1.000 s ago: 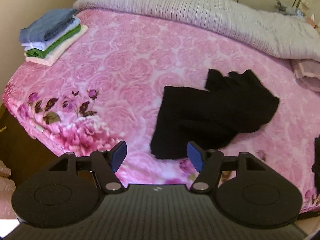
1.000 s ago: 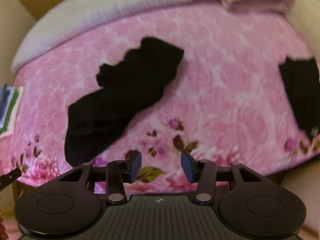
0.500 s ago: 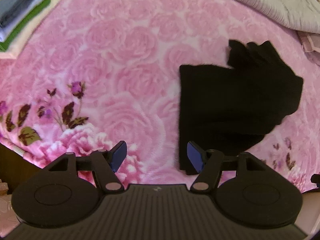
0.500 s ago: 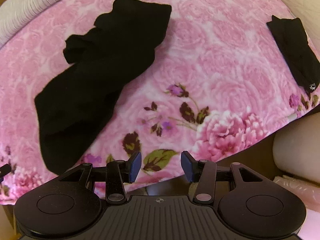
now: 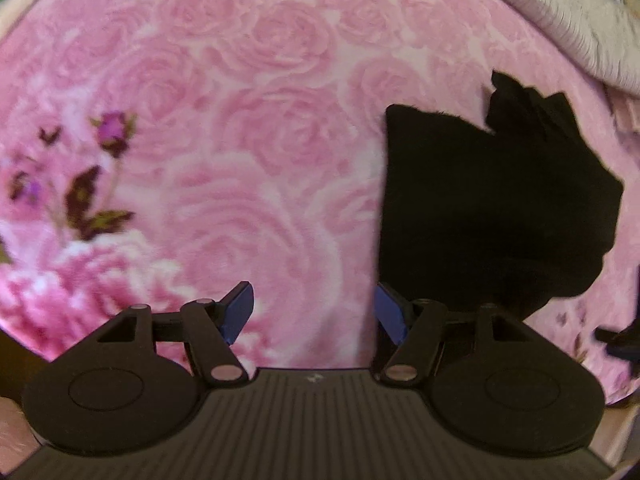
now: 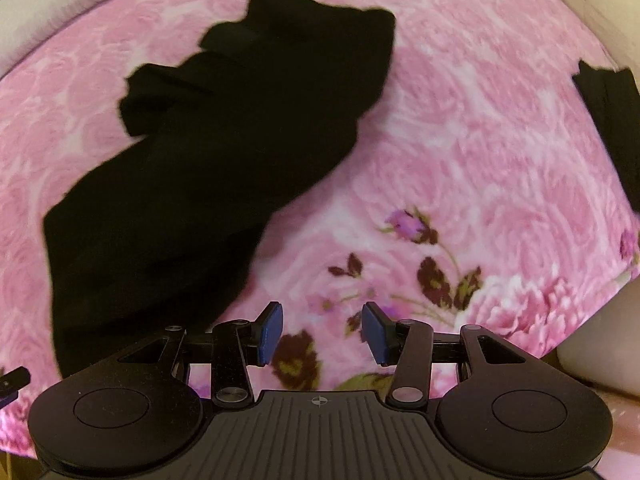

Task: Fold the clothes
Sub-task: 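Lower both tools toward the edge of the black garment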

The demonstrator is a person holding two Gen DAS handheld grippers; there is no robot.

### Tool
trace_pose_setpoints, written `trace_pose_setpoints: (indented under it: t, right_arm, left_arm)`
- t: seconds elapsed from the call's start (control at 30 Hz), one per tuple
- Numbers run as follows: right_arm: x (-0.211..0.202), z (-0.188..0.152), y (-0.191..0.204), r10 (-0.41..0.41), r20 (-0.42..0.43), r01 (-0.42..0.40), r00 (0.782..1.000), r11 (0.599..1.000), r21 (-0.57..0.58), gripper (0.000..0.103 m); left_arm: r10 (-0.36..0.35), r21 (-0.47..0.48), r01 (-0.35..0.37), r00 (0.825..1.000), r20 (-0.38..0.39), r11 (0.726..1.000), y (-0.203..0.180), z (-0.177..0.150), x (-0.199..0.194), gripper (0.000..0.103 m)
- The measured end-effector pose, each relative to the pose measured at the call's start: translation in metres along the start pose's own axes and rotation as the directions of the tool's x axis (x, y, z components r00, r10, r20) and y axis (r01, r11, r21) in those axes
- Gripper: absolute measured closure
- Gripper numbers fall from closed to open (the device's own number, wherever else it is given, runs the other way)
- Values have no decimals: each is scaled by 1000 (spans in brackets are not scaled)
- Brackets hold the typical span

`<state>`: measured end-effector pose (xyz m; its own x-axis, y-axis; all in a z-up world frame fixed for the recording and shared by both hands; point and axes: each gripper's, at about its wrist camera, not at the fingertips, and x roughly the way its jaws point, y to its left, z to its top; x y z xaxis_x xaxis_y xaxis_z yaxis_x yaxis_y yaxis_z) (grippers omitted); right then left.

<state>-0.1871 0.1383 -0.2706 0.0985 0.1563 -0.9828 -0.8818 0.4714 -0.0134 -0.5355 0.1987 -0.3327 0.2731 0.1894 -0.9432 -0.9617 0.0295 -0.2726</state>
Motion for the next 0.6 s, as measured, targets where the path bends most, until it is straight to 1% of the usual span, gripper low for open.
trace_pose_setpoints:
  t: [0.07,0.17,0.37,0.4,0.43,0.5,0.53,0.57,0.6]
  right_arm:
    - [10,-1,-8,-13,-15,13,1000,1000,14,55]
    - [17,-4,-20,-26,-28,26,999,999,20,55]
    - [23,-10,-49,-82,-38,83,996,996,31,55]
    - [25,-12,-54,-91,-43,93,995,995,38,55]
    - [26,-13,-59,-100,-50,102,994,994,48,55]
    - [28,-16,-69,-111,-64,115,992,991,67,55]
    - [28,-17,-72,-112,-68,117,991,990,73,55]
    - [28,-18,-76,-113,-70,118,991,990,76,55]
    - [28,-20,-79,-114,-71,120,991,990,76,55]
  left_arm:
    - [-48,-23,48,999,13,999,0,4,7,40]
    - [-133,-53,135,990,36,989,-4,12,23,40]
    - [-224,-145,229,973,50,963,-15,30,65,41]
    - [-229,-154,233,972,45,960,-17,32,73,41]
    - [-218,-158,222,975,43,962,-20,33,80,43]
    - [-201,-150,208,978,61,967,-26,34,86,41]
    - [-195,-131,202,979,66,971,-30,35,86,46]
    - [-189,-113,196,979,72,974,-35,35,86,67]
    - [-193,-101,199,979,73,975,-38,35,86,80]
